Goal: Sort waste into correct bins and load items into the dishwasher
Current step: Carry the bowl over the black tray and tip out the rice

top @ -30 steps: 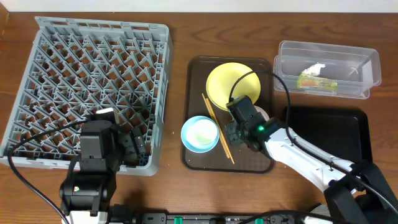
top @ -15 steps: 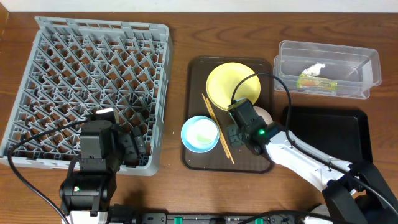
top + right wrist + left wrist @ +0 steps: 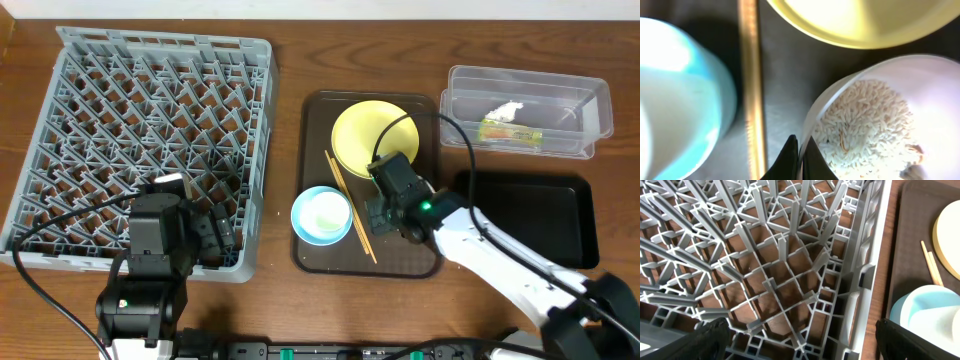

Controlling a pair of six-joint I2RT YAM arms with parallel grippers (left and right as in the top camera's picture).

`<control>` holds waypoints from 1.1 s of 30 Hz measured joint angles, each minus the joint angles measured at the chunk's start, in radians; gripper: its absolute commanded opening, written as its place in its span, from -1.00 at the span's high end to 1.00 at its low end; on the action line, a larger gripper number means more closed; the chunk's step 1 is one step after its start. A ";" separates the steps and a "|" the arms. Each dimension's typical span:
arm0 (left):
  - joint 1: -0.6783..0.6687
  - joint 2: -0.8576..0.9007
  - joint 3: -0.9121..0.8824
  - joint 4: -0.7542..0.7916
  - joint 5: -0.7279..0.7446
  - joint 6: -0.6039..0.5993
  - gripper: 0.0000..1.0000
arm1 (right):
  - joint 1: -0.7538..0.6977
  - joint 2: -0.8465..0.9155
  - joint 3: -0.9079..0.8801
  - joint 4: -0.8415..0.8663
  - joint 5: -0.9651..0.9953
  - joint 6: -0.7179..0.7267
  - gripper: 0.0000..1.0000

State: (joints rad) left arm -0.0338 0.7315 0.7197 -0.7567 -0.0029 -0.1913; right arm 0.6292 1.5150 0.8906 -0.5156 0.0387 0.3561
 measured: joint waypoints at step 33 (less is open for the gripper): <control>0.000 0.000 0.000 0.000 0.000 0.000 -0.90 | -0.774 -0.229 0.043 -0.227 -0.574 -0.059 0.98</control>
State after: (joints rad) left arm -0.0338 0.7315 0.7197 -0.7563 -0.0032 -0.1913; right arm -0.1452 1.2861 0.9340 -0.7425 -0.5350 0.2974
